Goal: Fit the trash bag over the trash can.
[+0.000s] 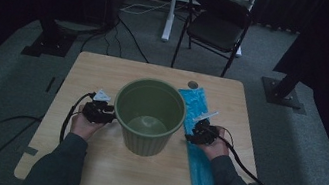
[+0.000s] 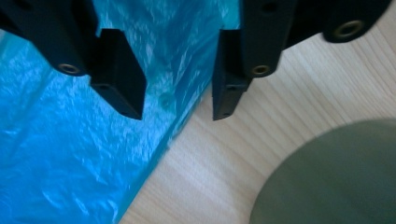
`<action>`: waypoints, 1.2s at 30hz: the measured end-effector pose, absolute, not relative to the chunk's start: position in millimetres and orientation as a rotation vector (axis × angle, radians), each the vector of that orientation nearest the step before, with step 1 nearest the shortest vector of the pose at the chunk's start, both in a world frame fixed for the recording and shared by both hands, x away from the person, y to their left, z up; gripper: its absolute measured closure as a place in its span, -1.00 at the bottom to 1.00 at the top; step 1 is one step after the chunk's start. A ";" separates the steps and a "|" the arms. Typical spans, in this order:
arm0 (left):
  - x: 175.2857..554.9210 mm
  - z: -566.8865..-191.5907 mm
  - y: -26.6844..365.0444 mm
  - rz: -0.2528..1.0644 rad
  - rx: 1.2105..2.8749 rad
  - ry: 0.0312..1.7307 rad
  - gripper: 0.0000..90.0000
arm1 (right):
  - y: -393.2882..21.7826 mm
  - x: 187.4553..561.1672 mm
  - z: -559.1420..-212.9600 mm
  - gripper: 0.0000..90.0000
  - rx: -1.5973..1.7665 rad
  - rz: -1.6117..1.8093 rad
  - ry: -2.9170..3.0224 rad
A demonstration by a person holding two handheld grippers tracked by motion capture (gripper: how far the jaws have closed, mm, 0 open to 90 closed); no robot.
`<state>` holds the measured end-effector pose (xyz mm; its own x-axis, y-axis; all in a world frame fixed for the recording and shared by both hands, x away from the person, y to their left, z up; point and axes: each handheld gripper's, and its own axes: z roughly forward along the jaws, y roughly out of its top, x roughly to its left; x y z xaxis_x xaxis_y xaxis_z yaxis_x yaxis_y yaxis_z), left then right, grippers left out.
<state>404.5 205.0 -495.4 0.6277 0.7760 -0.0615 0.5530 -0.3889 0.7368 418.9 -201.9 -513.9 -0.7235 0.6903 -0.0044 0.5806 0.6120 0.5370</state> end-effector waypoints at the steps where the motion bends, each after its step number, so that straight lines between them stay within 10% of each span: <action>1: 404.4 -495.4 204.3 0.381 2.098 1.037 0.25 | -201.2 417.7 -514.6 0.11 1.041 0.745 2.618; 16: 405.0 -495.4 204.4 0.381 2.095 1.038 0.25 | -223.5 415.7 -513.6 0.05 1.078 0.653 2.646; 36: 404.9 -494.5 205.9 0.382 2.088 1.039 0.25 | -209.6 443.6 -522.4 -0.63 1.269 0.678 2.436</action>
<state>404.9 205.9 -494.5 0.6243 0.7786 -0.0642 0.5516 -0.3811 0.7419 443.6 -209.6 -522.4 -0.5593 0.8272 -0.0546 0.6799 0.4955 0.5406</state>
